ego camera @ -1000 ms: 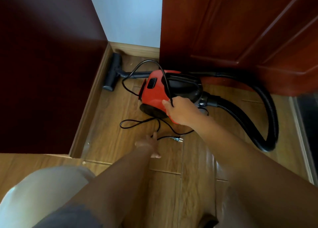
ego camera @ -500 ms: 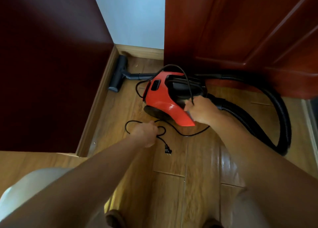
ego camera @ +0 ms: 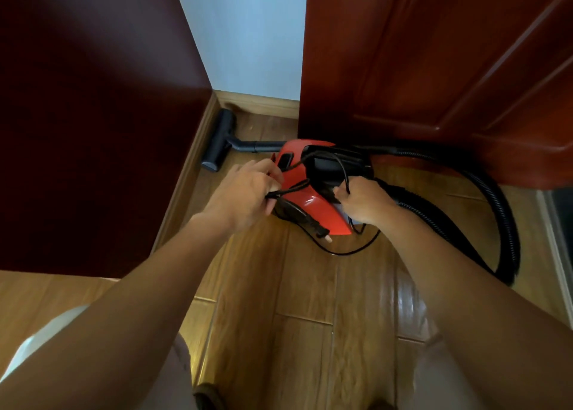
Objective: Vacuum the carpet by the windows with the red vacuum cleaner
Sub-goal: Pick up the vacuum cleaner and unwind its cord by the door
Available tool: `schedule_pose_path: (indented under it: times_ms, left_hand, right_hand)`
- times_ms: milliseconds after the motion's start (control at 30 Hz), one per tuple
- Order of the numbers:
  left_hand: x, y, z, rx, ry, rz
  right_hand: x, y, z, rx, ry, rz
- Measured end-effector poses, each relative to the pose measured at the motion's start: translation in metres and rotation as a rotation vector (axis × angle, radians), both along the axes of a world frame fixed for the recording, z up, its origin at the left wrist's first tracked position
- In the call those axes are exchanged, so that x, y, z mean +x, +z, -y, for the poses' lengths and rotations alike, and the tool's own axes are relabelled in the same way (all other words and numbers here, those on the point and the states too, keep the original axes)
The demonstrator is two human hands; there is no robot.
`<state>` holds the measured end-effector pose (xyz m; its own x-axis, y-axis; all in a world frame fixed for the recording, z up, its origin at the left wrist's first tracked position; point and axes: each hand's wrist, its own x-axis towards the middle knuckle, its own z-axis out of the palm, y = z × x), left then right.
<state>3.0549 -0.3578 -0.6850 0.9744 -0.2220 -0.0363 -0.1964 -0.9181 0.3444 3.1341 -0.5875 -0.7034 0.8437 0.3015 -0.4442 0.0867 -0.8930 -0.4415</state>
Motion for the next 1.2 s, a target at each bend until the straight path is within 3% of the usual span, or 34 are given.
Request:
schedule_pose_path:
  times_ms: [67,133,200,300,400,467,600,733,800,867,933,1000,1100,1200]
  left_hand:
    - [0.005,-0.003,-0.005,-0.12,0.026,0.059]
    - [0.006,-0.001,-0.005,-0.367,0.092,0.047]
    - [0.005,0.007,0.0,-0.507,0.134,0.041]
    - [0.002,0.025,0.008,-0.63,0.007,0.016]
    - [0.003,0.029,0.008,-0.59,-0.036,0.018]
    - [0.004,0.026,0.005,-0.602,0.013,0.025]
    - [0.0,0.033,0.013,-0.844,0.062,-0.16]
    - [0.001,0.05,0.011,-1.005,0.195,-0.096]
    - [0.004,0.061,0.003,-1.191,0.312,-0.064]
    - [0.006,0.074,-0.002,-1.318,0.32,-0.075]
    - [0.004,0.086,-0.006,-1.41,0.329,-0.079]
    - [0.002,0.096,-0.014,-1.501,0.372,-0.091]
    - [-0.002,0.103,-0.032,-1.625,0.427,-0.165]
    - [-0.005,0.105,-0.034,-1.682,0.393,-0.209]
  right_hand:
    - [0.0,0.001,0.003,-0.036,0.0,0.024]
    - [0.001,0.006,0.005,-0.054,0.018,0.088]
    - [0.0,0.014,0.0,0.044,0.108,0.182]
    - [-0.01,0.029,-0.019,0.4,0.163,0.116]
    - [-0.018,0.032,-0.028,0.368,0.241,0.353]
    - [-0.02,0.04,-0.032,0.524,0.159,0.264]
    - [-0.025,0.06,-0.049,0.916,0.04,0.097]
    - [-0.023,0.068,-0.052,1.23,-0.17,-0.145]
    - [-0.028,0.054,-0.057,1.16,-0.224,-0.331]
    - [-0.042,0.034,-0.065,0.922,-0.025,-0.396]
    - [-0.056,0.019,-0.068,0.629,0.261,-0.369]
    - [-0.06,0.008,-0.064,0.377,0.401,-0.205]
    - [-0.056,0.006,-0.061,0.461,0.202,0.115]
    - [-0.043,0.004,-0.063,0.607,-0.027,0.286]
